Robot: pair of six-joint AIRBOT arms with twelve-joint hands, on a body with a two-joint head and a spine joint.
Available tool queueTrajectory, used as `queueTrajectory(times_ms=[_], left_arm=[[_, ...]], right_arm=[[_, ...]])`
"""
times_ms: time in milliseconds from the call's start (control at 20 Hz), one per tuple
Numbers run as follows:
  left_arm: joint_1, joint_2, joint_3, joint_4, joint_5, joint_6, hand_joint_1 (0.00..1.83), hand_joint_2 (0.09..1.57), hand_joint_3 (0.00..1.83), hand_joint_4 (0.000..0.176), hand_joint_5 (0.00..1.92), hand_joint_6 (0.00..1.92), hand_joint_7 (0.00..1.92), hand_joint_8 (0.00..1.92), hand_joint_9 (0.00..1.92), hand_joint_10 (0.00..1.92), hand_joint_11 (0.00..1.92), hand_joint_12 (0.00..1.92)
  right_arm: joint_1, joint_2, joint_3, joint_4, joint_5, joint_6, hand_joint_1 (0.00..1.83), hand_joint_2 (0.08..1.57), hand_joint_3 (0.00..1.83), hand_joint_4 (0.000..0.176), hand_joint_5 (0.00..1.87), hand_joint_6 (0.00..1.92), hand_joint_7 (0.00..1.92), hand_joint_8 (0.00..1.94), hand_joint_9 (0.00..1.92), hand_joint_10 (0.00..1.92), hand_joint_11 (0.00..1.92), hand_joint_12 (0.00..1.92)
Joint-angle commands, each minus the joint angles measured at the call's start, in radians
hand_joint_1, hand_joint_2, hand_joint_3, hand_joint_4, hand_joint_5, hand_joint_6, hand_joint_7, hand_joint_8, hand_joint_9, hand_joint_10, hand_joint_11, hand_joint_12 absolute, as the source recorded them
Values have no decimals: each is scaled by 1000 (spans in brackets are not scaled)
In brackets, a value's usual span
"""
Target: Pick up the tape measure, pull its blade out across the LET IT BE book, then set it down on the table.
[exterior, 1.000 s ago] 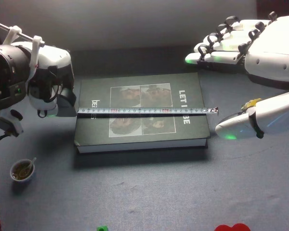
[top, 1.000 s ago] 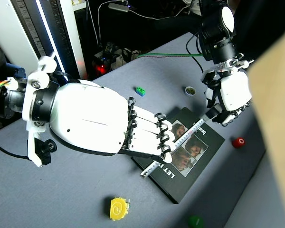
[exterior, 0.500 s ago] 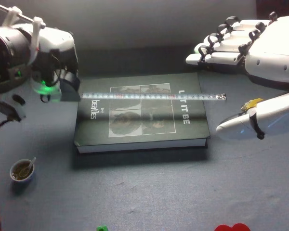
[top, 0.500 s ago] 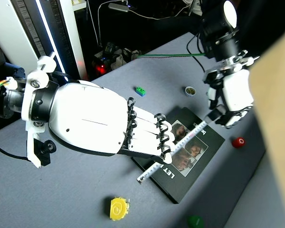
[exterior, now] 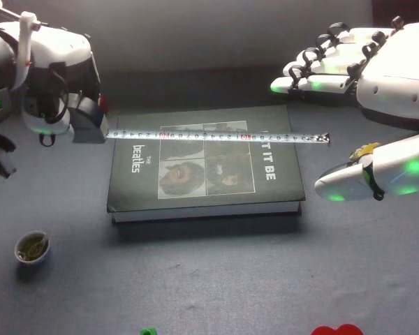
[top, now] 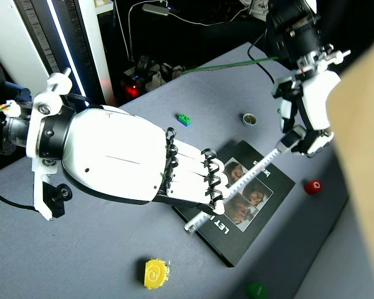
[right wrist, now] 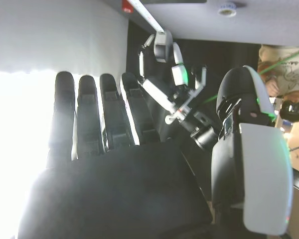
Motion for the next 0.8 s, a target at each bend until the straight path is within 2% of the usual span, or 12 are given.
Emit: queueTrajectory(times_ms=[0, 200, 300, 350, 750], left_arm=[[-12, 20, -24, 51, 18, 8, 1377, 1116, 0, 0, 930, 828, 987, 1075, 904, 1238, 921, 983], [19, 77, -108, 49, 25, 23, 1375, 1121, 0, 0, 926, 847, 983, 1086, 879, 1262, 873, 1014], [37, 104, -134, 49, 17, 26, 1377, 1112, 0, 0, 977, 796, 985, 1074, 888, 1246, 870, 1030], [60, 154, -181, 44, 15, 25, 1378, 1111, 0, 0, 965, 793, 985, 1071, 903, 1240, 902, 1028], [87, 171, -252, -24, 82, 13, 1376, 1117, 1, 0, 943, 816, 987, 1079, 888, 1254, 889, 1024]], right_arm=[[14, 6, -4, 10, -14, -5, 116, 1066, 2, 0, 71, 1, 73, 1, 58, 1, 0, 463], [13, 6, -4, 10, -7, -8, 113, 1071, 4, 0, 73, 2, 73, 1, 62, 2, 0, 464], [12, 6, -4, 10, -6, -10, 115, 1063, 0, 0, 79, 4, 76, 2, 64, 3, 0, 464], [11, 6, -4, 10, -6, -12, 119, 1059, 0, 0, 79, 3, 76, 1, 63, 2, 0, 464], [8, 5, -4, 10, -8, -19, 120, 1057, 0, 0, 89, 4, 92, 4, 74, 4, 0, 488]])
